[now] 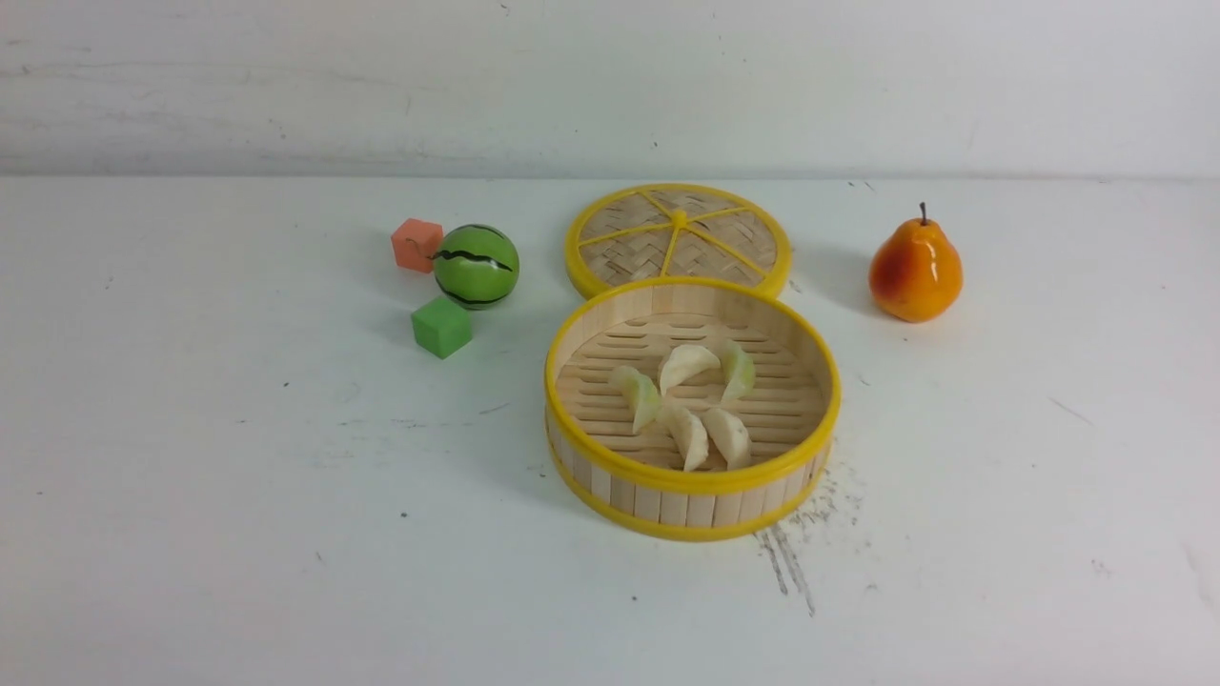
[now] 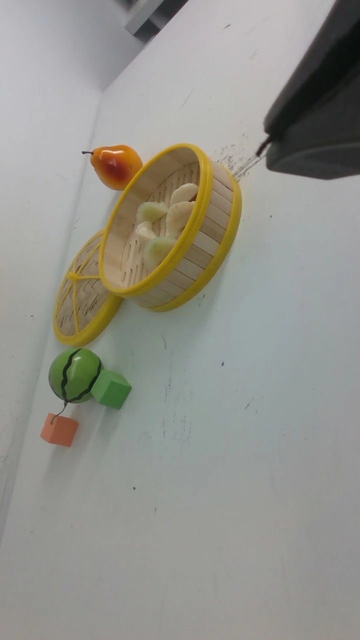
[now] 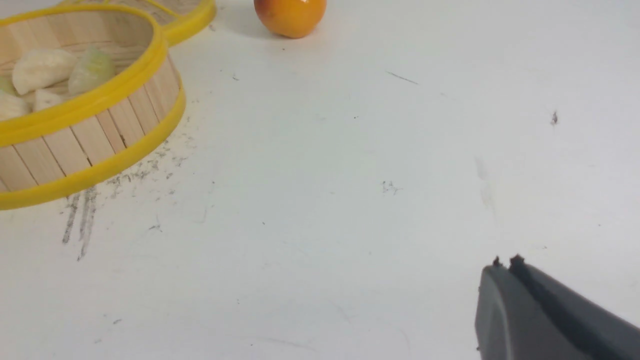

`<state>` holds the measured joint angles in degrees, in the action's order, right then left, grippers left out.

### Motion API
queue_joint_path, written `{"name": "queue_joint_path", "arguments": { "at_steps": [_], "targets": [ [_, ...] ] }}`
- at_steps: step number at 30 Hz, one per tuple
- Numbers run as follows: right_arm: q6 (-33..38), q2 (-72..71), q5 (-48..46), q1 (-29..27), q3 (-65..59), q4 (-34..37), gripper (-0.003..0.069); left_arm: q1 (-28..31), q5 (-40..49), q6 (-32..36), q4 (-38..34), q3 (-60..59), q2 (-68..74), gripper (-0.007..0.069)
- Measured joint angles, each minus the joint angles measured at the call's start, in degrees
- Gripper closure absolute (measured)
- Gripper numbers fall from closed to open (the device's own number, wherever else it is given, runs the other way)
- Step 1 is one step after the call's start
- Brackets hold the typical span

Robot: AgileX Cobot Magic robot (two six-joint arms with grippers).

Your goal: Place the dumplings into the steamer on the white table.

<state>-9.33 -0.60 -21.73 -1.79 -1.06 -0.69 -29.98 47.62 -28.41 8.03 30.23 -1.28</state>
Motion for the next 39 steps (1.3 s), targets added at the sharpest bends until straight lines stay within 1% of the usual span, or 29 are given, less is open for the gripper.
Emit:
{"name": "queue_joint_path", "arguments": {
  "at_steps": [33, 37, 39],
  "targets": [
    [-0.2, 0.0, -0.1, 0.0, 0.0, 0.0, 0.0659, 0.0, 0.0, 0.0, -0.1, 0.0, 0.0, 0.0593],
    [-0.2, 0.0, -0.1, 0.0, 0.0, 0.0, 0.0655, 0.0, -0.9, 0.0, -1.7, -2.0, 0.0, 0.0589],
    [-0.2, 0.0, -0.1, 0.0, 0.0, 0.0, 0.0652, 0.7, -5.8, 0.0, -3.4, -5.2, 0.0, 0.0587]
  ]
}}
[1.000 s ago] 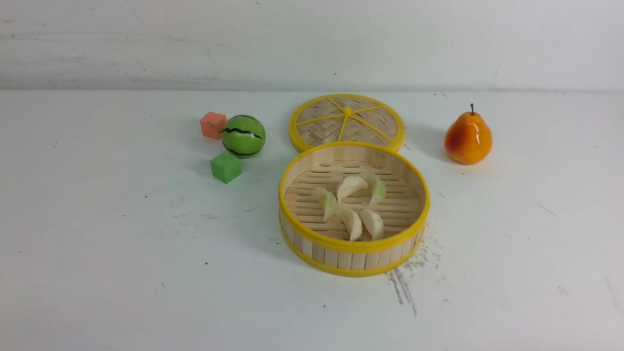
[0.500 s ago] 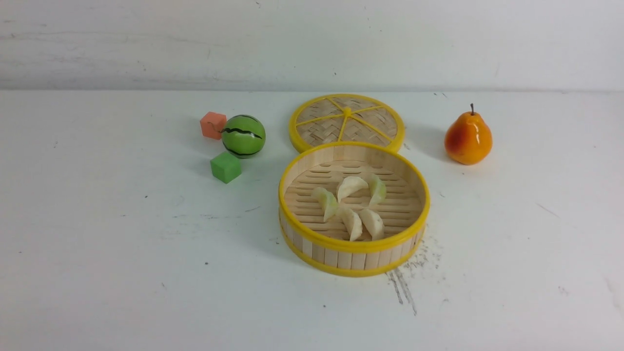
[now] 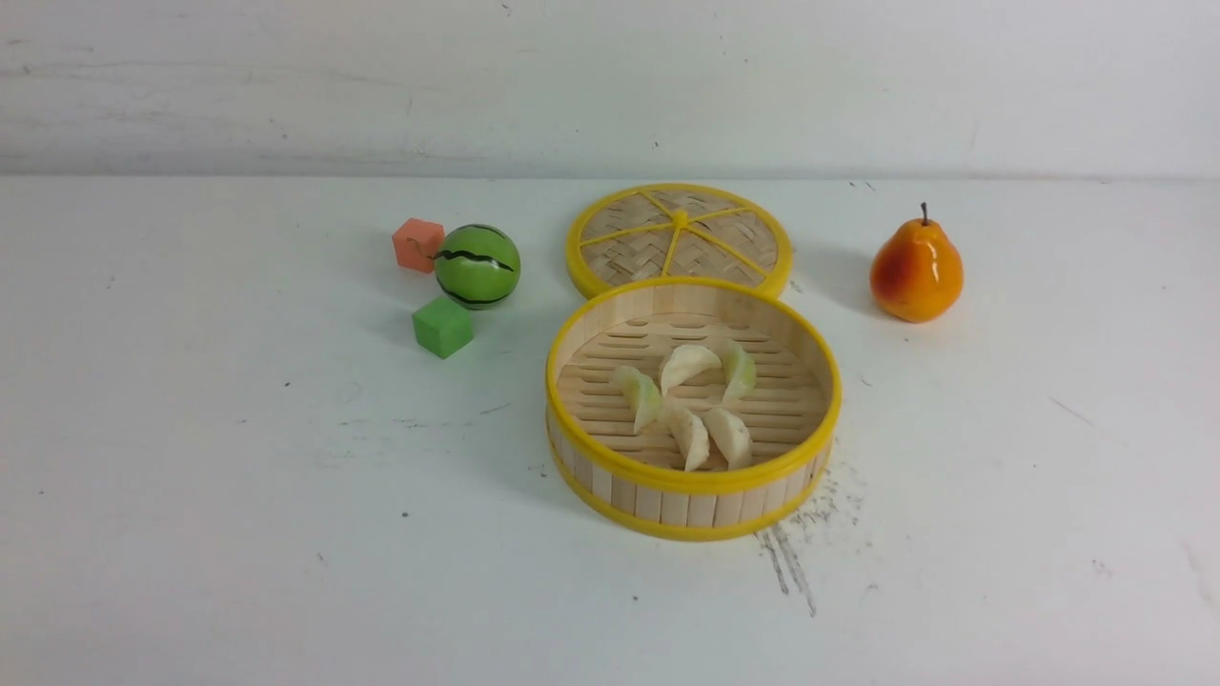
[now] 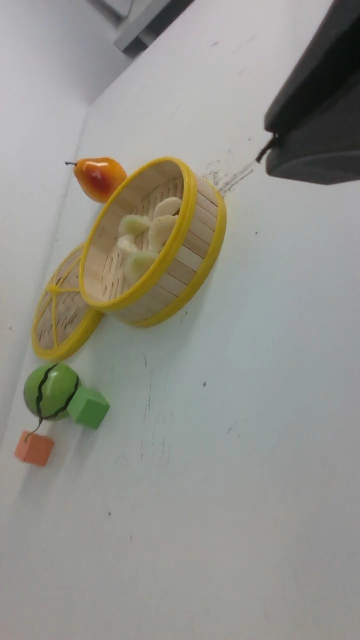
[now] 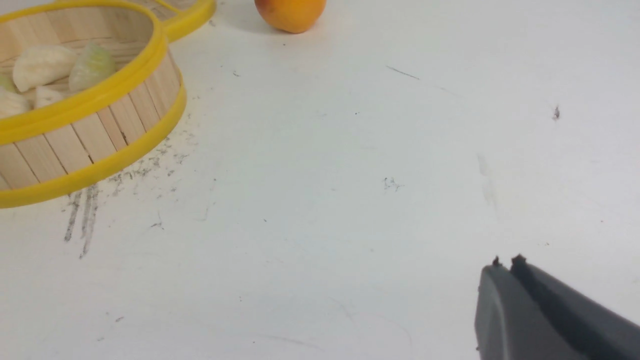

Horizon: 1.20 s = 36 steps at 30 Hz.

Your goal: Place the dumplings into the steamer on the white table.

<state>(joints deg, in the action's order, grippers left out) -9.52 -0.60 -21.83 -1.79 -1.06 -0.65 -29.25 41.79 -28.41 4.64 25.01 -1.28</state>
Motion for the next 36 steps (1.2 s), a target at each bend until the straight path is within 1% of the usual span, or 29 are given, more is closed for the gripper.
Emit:
{"name": "queue_joint_path", "arguments": {
  "at_steps": [2, 4, 5, 8, 10, 12, 14, 16, 17, 18, 19, 20, 21, 23, 27, 36],
  "targets": [
    [0.0, 0.0, 0.0, 0.0, 0.0, 0.0, 0.0651, 1.6, -5.0, 0.0, -0.1, -2.3, 0.0, 0.0587],
    [0.0, 0.0, -0.1, 0.0, 0.0, 0.0, 0.0649, 4.6, -11.5, 0.0, -0.4, -5.0, 0.0, 0.0594],
    [0.0, 0.0, -0.1, 0.0, 0.0, 0.1, 0.0648, 7.6, -16.8, 0.0, -0.5, -7.4, 0.1, 0.0604],
    [0.0, 0.0, -0.1, 0.0, 0.0, 0.1, 0.0644, 14.2, -25.7, 0.0, -2.4, -12.5, 0.1, 0.0636],
    [0.0, 0.0, -0.1, 0.0, 0.0, 0.1, 0.0641, 19.0, -29.9, 0.0, -4.6, -16.1, 0.1, 0.0638],
    [0.0, 0.0, -0.1, 0.0, 0.0, 0.1, 0.0638, 22.4, -31.6, 0.0, -5.9, -18.6, 0.1, 0.0638],
    [0.0, 0.0, -0.1, 0.0, 0.0, 0.1, 0.0637, 26.2, -32.2, 0.8, -6.9, -21.4, 0.1, 0.0638],
    [0.0, 0.0, -0.1, 0.0, 0.0, 0.1, 0.0636, 28.3, -32.2, 3.1, -7.2, -23.1, 0.1, 0.0638],
    [0.0, 0.0, -0.1, 0.0, 0.0, 0.1, 0.0634, 29.4, -32.1, 6.8, -7.2, -24.0, 0.1, 0.0638],
    [0.0, 0.0, -0.1, 0.0, 0.0, 0.1, 0.0634, 29.6, -32.1, 7.9, -7.2, -24.2, 0.2, 0.0638],
    [0.0, 0.0, -0.1, 0.0, 0.0, 0.1, 0.0631, 30.0, -31.8, 10.8, -7.4, -24.5, 0.2, 0.0638],
    [0.0, 0.0, -0.1, 0.0, 0.0, 0.1, 0.0630, 30.1, -31.7, 11.4, -7.4, -24.6, 0.2, 0.0638],
    [0.0, 0.0, -0.1, 0.0, 0.0, 0.1, 0.0628, 30.4, -30.6, 14.8, -7.6, -24.8, 0.2, 0.0638],
    [0.0, 0.0, -0.1, 0.0, 0.0, 0.1, 0.0627, 30.6, -28.4, 17.6, -7.9, -24.9, 0.2, 0.0638],
    [0.0, 0.0, -0.1, 0.0, 0.0, 0.1, 0.0627, 30.7, -23.1, 18.9, -8.0, -25.5, 0.2, 0.0638],
    [0.0, 0.0, -0.1, 0.0, 0.0, 0.1, 0.0624, 30.7, -20.8, 18.5, -6.3, -26.7, 0.2, 0.0638]
  ]
}}
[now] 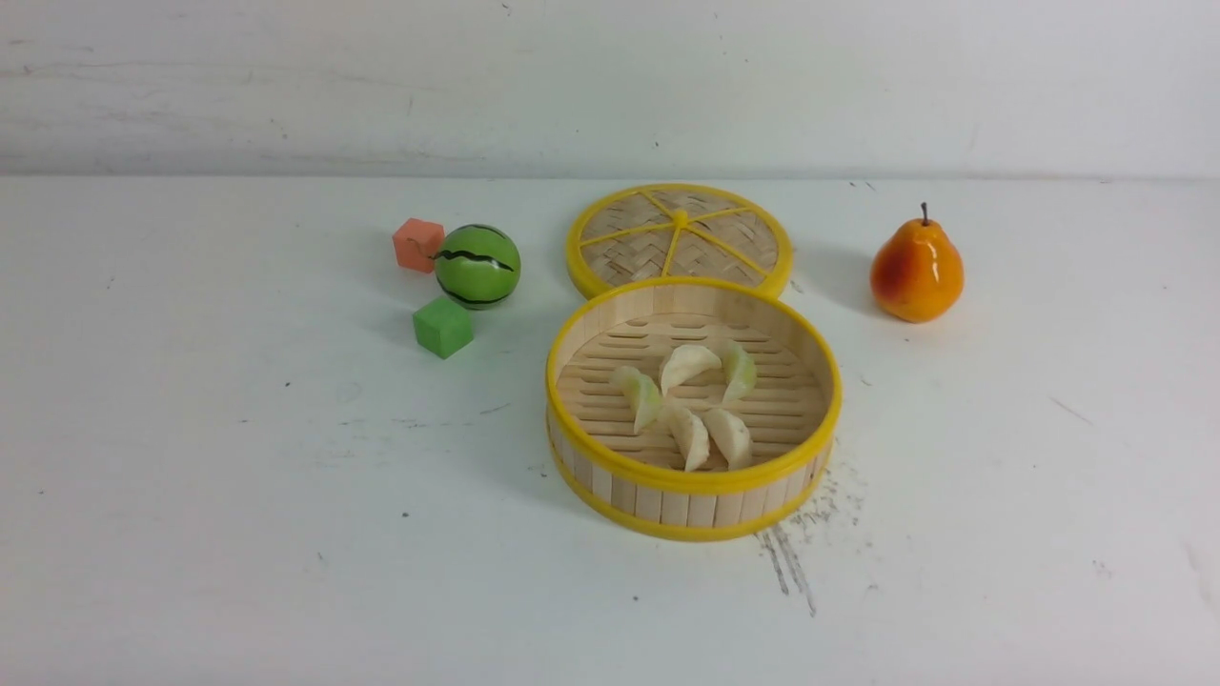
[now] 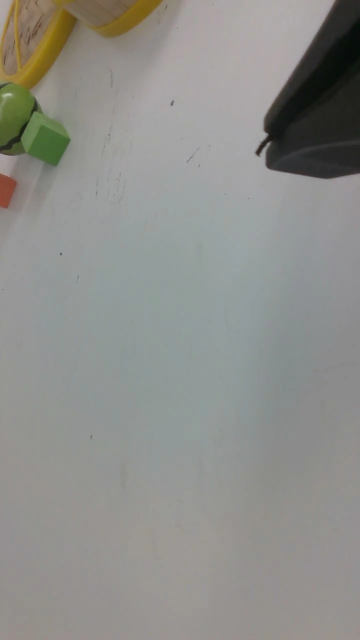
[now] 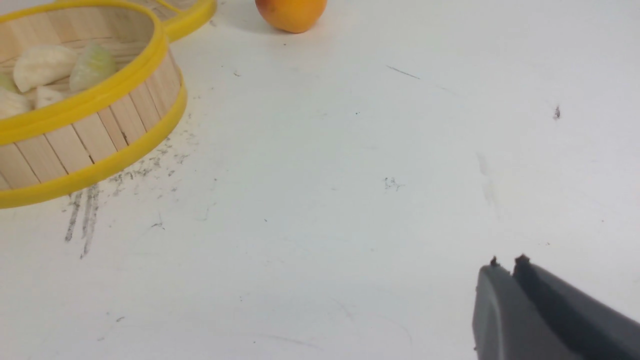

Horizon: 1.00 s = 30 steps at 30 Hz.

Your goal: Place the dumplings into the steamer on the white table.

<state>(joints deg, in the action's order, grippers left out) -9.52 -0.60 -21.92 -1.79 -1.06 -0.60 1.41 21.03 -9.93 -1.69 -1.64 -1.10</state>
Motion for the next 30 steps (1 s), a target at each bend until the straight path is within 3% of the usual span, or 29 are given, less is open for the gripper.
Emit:
{"name": "queue_joint_path", "arguments": {
  "at_steps": [30],
  "targets": [
    [-0.1, 0.0, 0.0, 0.0, 0.0, 0.1, 0.0573, 0.0, -0.3, 0.9, 0.2, -0.1, 0.0, 0.0638]
  ]
}}
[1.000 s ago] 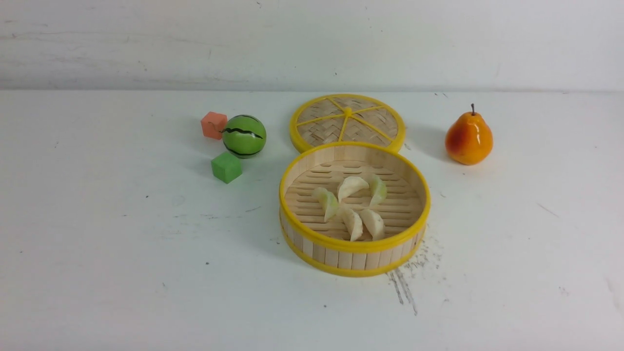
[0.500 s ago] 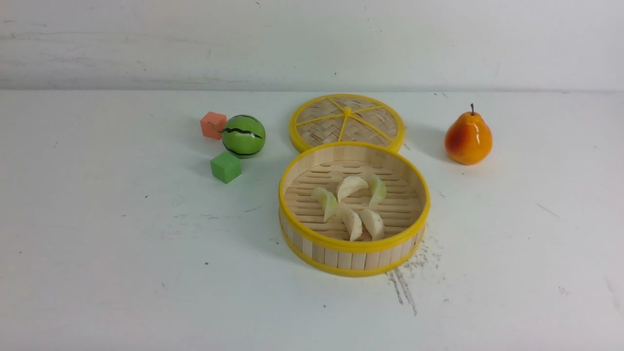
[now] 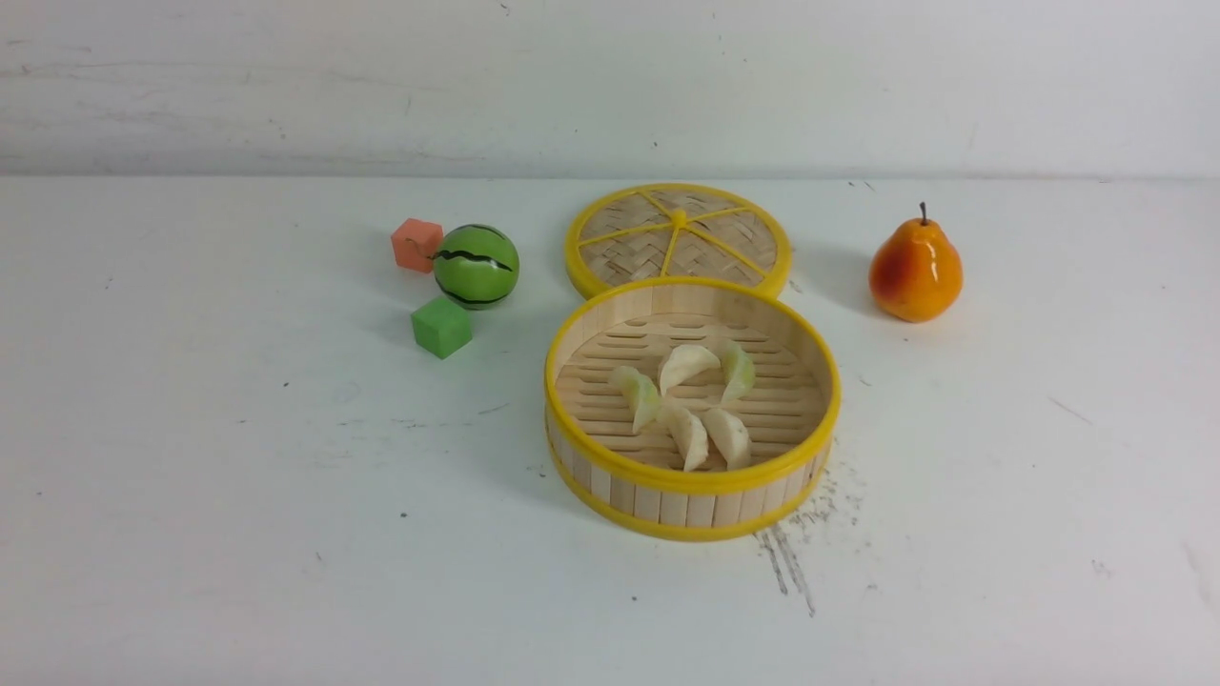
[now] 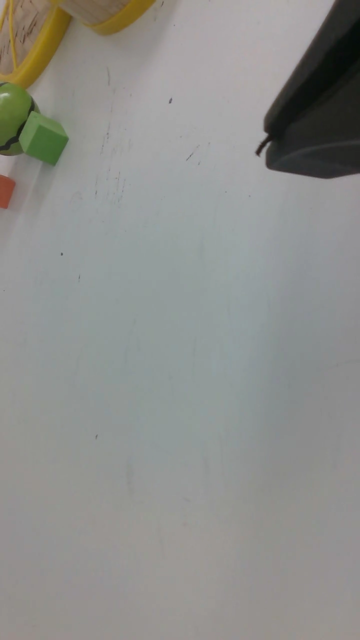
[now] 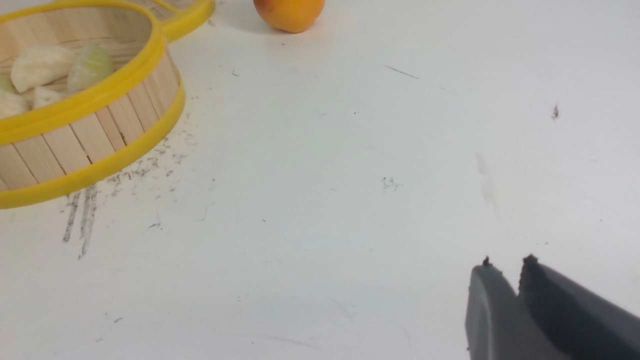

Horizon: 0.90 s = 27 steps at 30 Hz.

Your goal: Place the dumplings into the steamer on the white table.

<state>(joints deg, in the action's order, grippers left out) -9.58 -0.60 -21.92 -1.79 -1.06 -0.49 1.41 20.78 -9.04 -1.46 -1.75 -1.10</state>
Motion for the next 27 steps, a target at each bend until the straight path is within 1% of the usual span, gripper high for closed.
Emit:
{"name": "queue_joint_path", "arguments": {
  "at_steps": [27],
  "targets": [
    [-0.1, 0.0, 0.0, 0.0, 0.0, 0.0, 0.0554, 0.0, 0.0, 0.0, 0.0, 0.0, 0.0, 0.0635]
  ]
}}
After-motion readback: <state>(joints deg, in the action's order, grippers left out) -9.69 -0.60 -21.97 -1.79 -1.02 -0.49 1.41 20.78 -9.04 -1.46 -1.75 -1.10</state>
